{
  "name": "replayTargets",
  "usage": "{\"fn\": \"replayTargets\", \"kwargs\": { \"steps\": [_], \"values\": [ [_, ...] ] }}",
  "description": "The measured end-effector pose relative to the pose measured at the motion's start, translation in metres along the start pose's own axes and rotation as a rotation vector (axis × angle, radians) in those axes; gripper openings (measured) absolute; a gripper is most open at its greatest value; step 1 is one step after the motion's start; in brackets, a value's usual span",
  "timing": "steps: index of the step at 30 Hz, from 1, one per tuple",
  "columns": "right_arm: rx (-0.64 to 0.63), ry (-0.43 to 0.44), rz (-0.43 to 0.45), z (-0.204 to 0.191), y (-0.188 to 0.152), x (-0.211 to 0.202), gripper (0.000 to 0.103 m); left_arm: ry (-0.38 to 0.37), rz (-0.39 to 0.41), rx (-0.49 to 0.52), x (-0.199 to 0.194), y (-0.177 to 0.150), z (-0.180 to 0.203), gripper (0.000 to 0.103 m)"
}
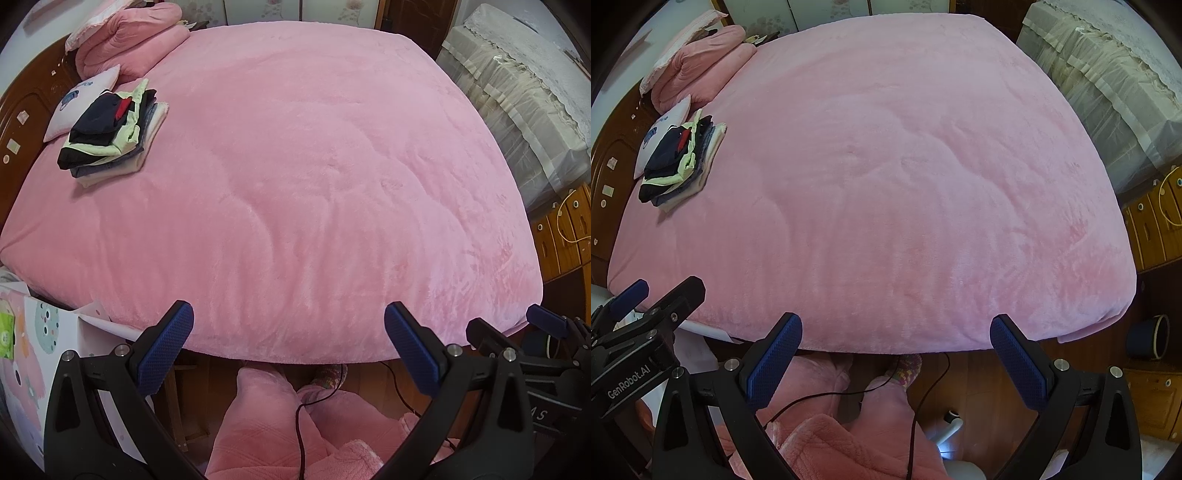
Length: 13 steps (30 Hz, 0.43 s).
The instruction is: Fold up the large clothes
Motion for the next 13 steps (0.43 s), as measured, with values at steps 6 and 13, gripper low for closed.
{"fn": "replayTargets", "kwargs": {
  "steps": [6,13],
  "values": [
    [0.017,0.005,-0.009,0.005,0.003,0.004,0.103,0.002,0.011,0.014,-0.001,0.004,0.005,0.102],
    [0.033,0.008,-0.01,0.009,0.004,0.006,0.103,0.0,0.025,0.031,-0.004,0.007,0.012,0.102]
  ]
}}
Point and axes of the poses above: each gripper's, at about its wrist camera, not at the fingertips, and x roughly the way its jaws point, z to its right, y to its top, the point moved 3 cm from there along x, roughly the way its jaws point, and after that the axes turned 11 degrees about -z, right-handed, at the moved point
